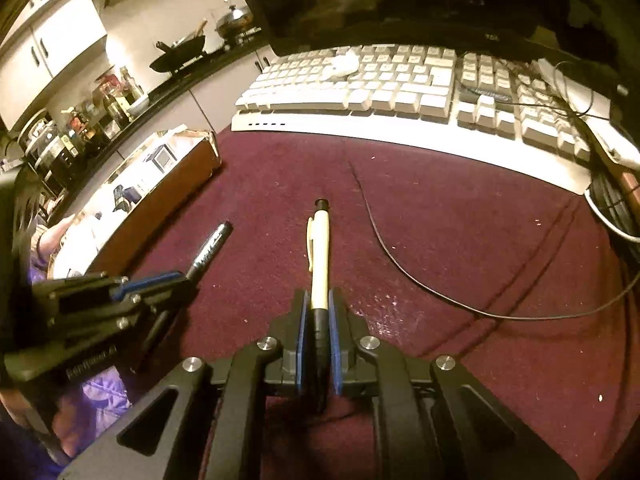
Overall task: Organize objects
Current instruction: 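Grasp the black pen with the left tool while the right tool holds the pencil, then carry the black pen and yellow pencil over the white tray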
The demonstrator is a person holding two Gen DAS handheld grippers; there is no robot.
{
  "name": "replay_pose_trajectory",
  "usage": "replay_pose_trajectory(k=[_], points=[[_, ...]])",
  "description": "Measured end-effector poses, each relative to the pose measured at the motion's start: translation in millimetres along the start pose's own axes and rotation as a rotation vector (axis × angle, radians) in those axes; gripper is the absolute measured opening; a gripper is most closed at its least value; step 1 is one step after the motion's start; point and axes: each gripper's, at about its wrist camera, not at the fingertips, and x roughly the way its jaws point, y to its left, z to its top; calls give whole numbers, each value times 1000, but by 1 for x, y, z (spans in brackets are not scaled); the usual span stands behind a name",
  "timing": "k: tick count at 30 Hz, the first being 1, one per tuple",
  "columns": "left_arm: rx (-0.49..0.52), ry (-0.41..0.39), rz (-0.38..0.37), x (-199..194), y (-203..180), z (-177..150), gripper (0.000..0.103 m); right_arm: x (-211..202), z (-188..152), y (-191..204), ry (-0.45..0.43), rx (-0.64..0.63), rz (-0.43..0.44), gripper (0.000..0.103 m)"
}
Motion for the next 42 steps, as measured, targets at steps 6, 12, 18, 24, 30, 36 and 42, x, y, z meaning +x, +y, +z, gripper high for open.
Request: replay_pose_trajectory(k=[6, 12, 18, 24, 30, 36, 42], points=[[-91, -15, -99, -5, 19, -4, 8, 3, -1, 14, -11, -56, -79, 8], [-131, -50, -140, -23, 28, -7, 8, -6, -5, 15, -19, 7, 55, 7], [-149, -43, -155, -25, 29, -10, 8, -3, -10, 38, 7, -45, 88, 7], [-169, -37, -175, -29, 33, -11, 8, -14, -10, 40, -29, -27, 105, 7], [-184, -47, -204, -37, 30, -7, 8, -27, -8, 38, -67, -11, 130, 7], [-220, -73, -230, -55, 43, -2, 8, -29, -2, 51, -74, -25, 174, 7], [-311, -107, -260, -81, 80, 5, 8, -26, 16, 83, -74, -97, 235, 7]])
